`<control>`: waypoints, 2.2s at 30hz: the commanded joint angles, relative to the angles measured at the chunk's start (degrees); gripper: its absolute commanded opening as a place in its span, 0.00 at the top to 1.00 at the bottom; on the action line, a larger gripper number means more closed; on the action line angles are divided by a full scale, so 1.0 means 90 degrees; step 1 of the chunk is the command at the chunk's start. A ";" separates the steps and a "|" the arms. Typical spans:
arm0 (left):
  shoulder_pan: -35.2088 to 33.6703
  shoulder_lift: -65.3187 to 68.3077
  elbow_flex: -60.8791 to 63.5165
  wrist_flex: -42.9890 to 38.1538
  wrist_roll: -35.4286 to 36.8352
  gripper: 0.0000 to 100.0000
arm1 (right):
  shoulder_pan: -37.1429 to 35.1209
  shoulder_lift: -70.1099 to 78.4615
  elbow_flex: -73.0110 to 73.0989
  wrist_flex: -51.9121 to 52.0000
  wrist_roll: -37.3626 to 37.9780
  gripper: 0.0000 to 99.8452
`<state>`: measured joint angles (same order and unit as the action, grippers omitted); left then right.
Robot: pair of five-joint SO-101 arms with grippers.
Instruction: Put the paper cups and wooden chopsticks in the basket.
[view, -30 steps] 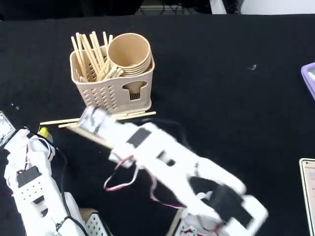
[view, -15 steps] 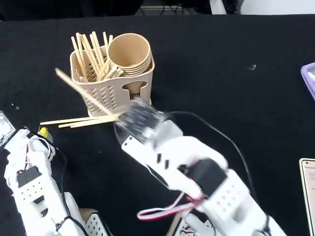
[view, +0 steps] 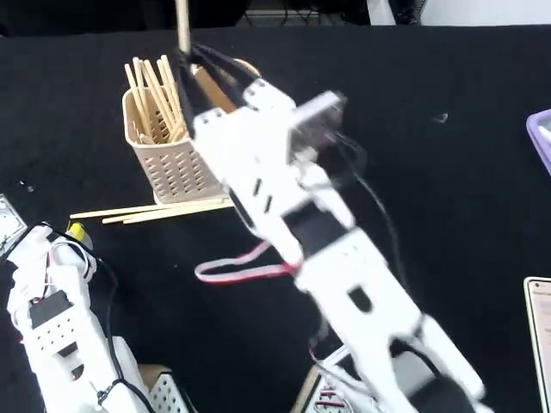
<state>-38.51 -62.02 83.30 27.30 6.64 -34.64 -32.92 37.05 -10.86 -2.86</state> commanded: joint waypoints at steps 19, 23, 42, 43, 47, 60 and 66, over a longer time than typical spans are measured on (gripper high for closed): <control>-0.0005 -0.0059 -0.0034 -0.0117 -0.0029 0.78 | 0.0010 0.1421 -0.1665 0.2110 -0.0332 0.83; -0.0005 -0.0059 -0.0034 -0.0117 -0.0029 0.78 | 0.0000 -0.0024 -0.1411 0.3468 -0.0303 0.86; -0.0396 0.0137 -0.0757 0.0635 -0.0029 0.78 | 0.0078 -0.4547 0.4137 0.5597 0.0762 0.88; -0.0386 0.0264 -0.1021 0.0957 -0.0029 0.78 | 0.0186 -0.4576 0.4195 0.5597 0.0762 0.88; -0.0347 0.1348 -0.2144 0.1670 -0.0361 0.78 | 0.0821 -0.4635 0.4264 0.5578 0.0733 0.88; 0.0913 0.6515 -0.6647 0.3360 0.1055 0.78 | 0.1739 -0.4635 0.4918 0.4278 0.0332 0.88; 0.1363 0.8264 -0.8630 0.3917 0.1162 0.78 | 0.1739 -0.4635 0.4899 0.4278 0.0342 0.88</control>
<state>-29.01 4.62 18.59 60.88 16.22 -20.04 -73.36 81.45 29.05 0.48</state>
